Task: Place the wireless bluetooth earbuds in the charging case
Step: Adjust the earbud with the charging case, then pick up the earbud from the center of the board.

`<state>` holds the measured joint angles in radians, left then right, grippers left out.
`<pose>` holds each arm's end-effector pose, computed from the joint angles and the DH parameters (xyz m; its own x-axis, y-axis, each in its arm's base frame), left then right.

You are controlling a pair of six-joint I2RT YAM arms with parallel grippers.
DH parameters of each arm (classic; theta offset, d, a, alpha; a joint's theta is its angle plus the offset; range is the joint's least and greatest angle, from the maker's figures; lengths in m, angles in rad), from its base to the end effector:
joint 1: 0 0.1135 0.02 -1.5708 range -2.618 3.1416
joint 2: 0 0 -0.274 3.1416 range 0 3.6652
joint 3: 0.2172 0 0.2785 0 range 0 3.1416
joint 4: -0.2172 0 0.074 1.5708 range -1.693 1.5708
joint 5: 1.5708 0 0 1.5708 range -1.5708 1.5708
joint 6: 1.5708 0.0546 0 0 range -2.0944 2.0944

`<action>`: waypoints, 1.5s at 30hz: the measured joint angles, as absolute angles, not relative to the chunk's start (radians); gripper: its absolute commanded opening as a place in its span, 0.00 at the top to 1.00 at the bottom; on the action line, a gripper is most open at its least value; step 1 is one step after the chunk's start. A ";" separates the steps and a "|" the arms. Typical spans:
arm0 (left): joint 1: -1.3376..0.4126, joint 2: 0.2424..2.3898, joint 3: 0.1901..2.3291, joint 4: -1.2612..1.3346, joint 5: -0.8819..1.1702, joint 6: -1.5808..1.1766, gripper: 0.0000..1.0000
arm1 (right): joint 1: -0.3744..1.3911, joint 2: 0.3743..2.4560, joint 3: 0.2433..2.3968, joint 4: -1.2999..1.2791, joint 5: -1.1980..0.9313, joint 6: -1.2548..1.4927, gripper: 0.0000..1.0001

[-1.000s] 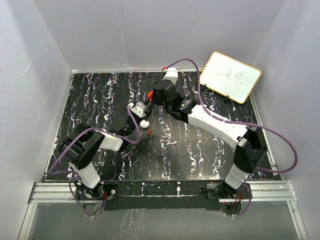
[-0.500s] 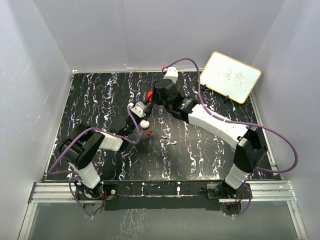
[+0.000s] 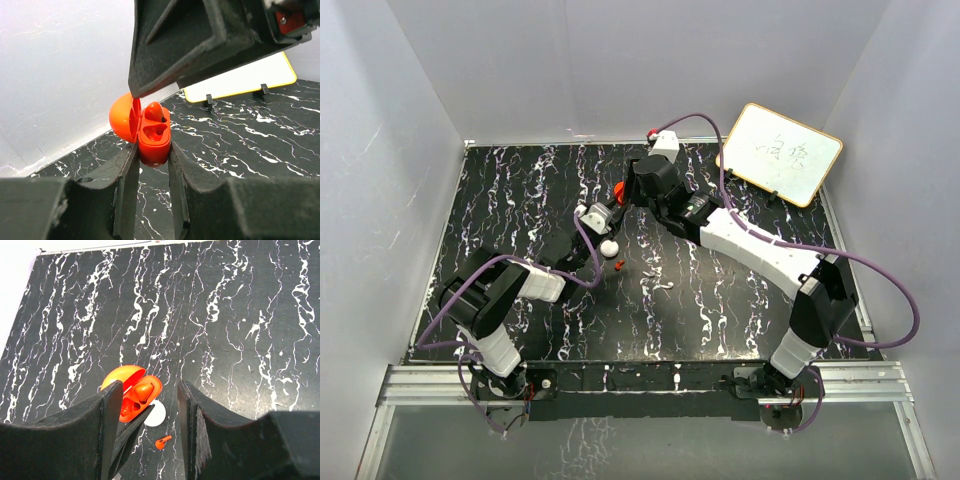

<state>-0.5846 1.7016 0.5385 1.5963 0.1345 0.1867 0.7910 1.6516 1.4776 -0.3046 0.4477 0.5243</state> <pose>0.2753 -0.1909 0.2131 0.4643 -0.0867 -0.8814 0.5721 0.7890 0.2238 0.3190 0.2889 0.3419 -0.4659 0.1706 -0.8682 -0.1589 0.9492 0.2718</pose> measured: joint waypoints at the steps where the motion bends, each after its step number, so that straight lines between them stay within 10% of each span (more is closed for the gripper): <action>1: -0.585 1.702 0.538 1.596 0.134 0.186 1.00 | 0.790 1.650 1.478 -0.303 0.447 0.524 0.54; 27: -0.432 1.610 0.444 1.597 0.129 -0.013 1.00 | 0.783 1.470 1.242 -0.263 0.354 0.361 0.53; 45: -0.323 1.439 0.441 1.536 0.218 -0.155 1.00 | 0.786 1.810 1.316 -0.409 0.038 0.075 0.51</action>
